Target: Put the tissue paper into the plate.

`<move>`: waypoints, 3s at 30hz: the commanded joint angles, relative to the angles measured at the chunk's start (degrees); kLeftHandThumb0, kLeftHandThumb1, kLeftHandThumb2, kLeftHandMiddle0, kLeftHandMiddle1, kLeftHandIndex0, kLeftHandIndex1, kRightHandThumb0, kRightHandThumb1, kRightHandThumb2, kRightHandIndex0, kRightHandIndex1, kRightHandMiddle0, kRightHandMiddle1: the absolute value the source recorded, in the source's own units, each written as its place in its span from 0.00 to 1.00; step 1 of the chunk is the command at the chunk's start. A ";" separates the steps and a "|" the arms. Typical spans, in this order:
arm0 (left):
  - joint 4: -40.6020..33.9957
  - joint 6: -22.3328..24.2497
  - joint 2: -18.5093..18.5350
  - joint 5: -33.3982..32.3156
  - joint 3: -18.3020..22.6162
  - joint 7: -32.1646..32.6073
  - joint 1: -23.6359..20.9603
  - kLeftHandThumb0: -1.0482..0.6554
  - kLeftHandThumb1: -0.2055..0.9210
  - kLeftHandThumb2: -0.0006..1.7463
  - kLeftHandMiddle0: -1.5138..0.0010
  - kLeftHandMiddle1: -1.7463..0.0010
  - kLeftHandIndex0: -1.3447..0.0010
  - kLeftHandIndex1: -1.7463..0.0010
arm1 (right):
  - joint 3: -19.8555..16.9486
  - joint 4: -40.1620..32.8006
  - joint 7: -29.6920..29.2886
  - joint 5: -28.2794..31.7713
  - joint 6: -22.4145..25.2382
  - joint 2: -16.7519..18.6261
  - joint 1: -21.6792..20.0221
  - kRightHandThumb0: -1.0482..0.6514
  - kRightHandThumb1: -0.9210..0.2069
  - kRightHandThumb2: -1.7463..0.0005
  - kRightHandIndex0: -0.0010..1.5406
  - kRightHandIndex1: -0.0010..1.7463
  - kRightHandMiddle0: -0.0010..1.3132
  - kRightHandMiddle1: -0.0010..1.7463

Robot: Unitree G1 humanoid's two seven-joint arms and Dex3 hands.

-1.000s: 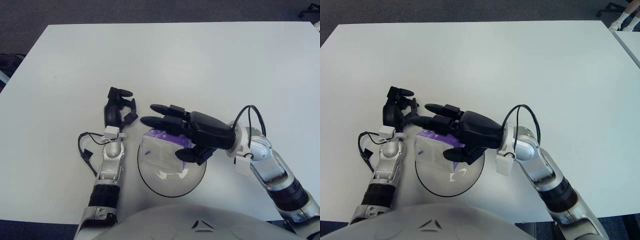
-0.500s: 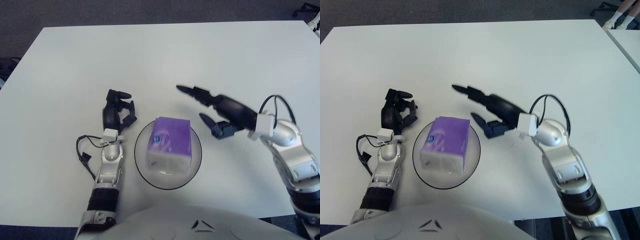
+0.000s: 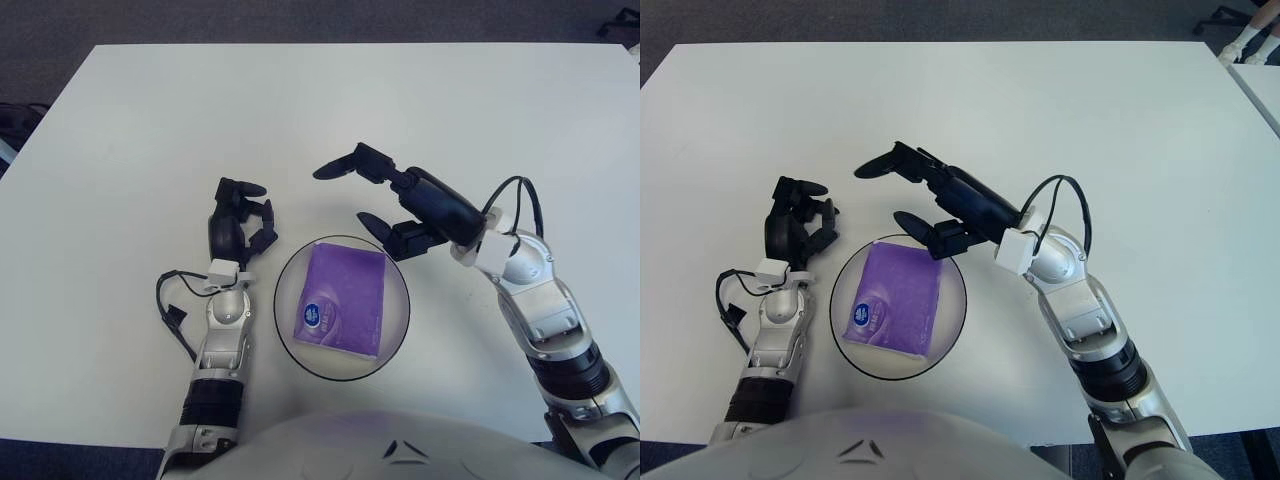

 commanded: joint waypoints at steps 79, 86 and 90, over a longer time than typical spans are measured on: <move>10.46 -3.03 1.12 -0.72 1.64 -2.20 6.13 0.39 0.78 0.50 0.63 0.00 0.74 0.00 | -13.72 18.32 -39.15 39.77 2.45 29.77 8.96 0.39 0.20 0.24 0.17 0.77 0.13 0.92; 10.11 -2.96 0.81 -0.19 1.68 -1.60 6.31 0.39 0.78 0.50 0.64 0.00 0.74 0.00 | -16.48 17.03 -39.14 39.02 8.05 31.94 9.93 0.40 0.14 0.52 0.26 0.75 0.20 0.99; 9.79 -2.83 0.74 0.07 1.65 -1.34 6.50 0.39 0.77 0.50 0.64 0.00 0.74 0.00 | -17.57 19.04 -38.67 37.40 9.57 32.08 10.06 0.39 0.20 0.51 0.31 0.75 0.24 1.00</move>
